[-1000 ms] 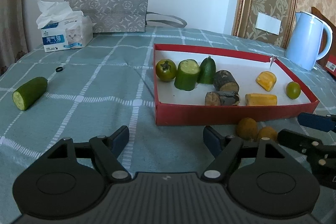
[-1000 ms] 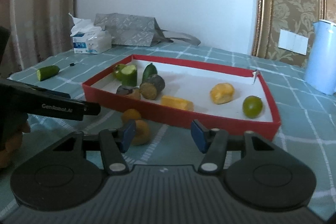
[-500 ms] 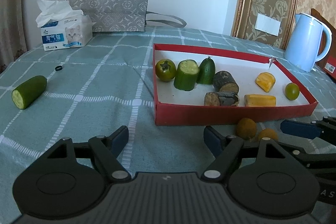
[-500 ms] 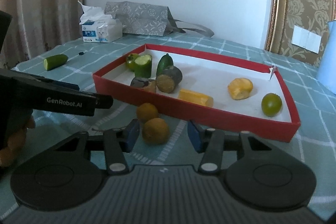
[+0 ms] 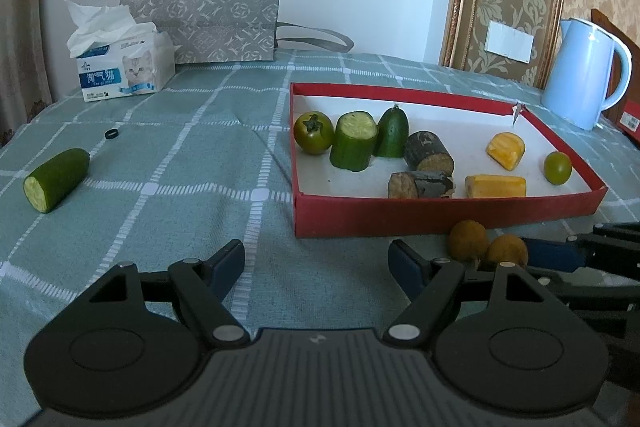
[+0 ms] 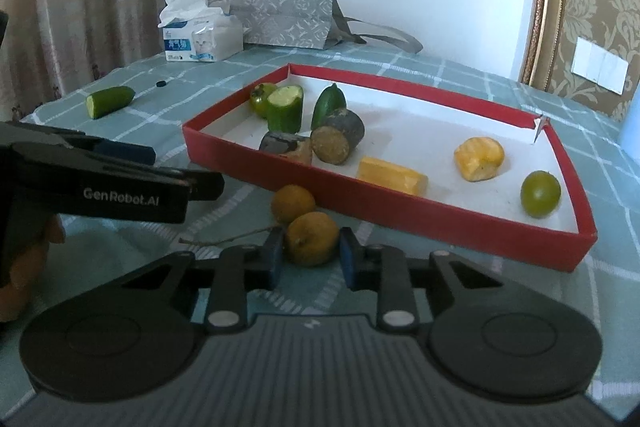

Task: Organize fruits
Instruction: 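Grasp the brown round fruit beside the tray with the right tool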

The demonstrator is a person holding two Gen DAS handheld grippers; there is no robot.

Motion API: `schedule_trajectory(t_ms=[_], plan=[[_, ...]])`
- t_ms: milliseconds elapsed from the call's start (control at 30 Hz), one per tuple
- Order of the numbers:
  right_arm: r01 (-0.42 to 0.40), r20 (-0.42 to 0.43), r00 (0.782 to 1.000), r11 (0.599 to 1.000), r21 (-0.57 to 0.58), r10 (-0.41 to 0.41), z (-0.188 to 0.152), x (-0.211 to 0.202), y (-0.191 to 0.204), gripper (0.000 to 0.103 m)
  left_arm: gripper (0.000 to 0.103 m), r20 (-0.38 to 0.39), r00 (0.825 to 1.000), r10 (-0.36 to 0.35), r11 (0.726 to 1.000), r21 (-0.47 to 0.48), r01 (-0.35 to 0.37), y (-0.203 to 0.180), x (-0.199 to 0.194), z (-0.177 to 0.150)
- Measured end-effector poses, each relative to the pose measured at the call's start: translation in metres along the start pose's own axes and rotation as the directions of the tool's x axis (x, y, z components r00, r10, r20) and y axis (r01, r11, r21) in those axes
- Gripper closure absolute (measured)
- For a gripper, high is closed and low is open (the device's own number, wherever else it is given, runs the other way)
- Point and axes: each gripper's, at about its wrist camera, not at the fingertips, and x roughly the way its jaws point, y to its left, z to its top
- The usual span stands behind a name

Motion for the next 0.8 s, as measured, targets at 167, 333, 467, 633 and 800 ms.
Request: schedule_trajectory(t_ms=[167,333,467,633,800], plan=[[0.045,0.037,0.998,0.999,-0.007,-0.045,-0.003,-0.009,-0.002,0.076,0.024,0.005,1.0,0.005,1.0,-0.003,-0.005,0.0,-0.002,-0.001],[0.111,0.051,0.992,0.993,0.028,-0.112,-0.01,-0.024,-0.017,0.076,0.024,0.034,0.998,-0.051,0.998,-0.026,0.052,-0.002,-0.015,0.0],[0.162,0.051,0.985,0.984,0.073,-0.165,-0.014,-0.03,-0.035,0.076,0.024,0.038,0.994,-0.102,0.995,0.006,0.102,-0.021,-0.019,0.003],[0.175,0.045,0.982,0.975,0.137,-0.182,-0.02,-0.035,-0.053,0.076,0.024,0.016,0.994,-0.105,0.992,0.078,0.104,-0.049,-0.012,0.007],[0.172,0.05,0.982,0.974,0.15,-0.181,-0.02,-0.035,-0.059,0.076,0.024,-0.017,0.994,-0.11,0.989,0.094,0.112,-0.064,0.002,0.011]])
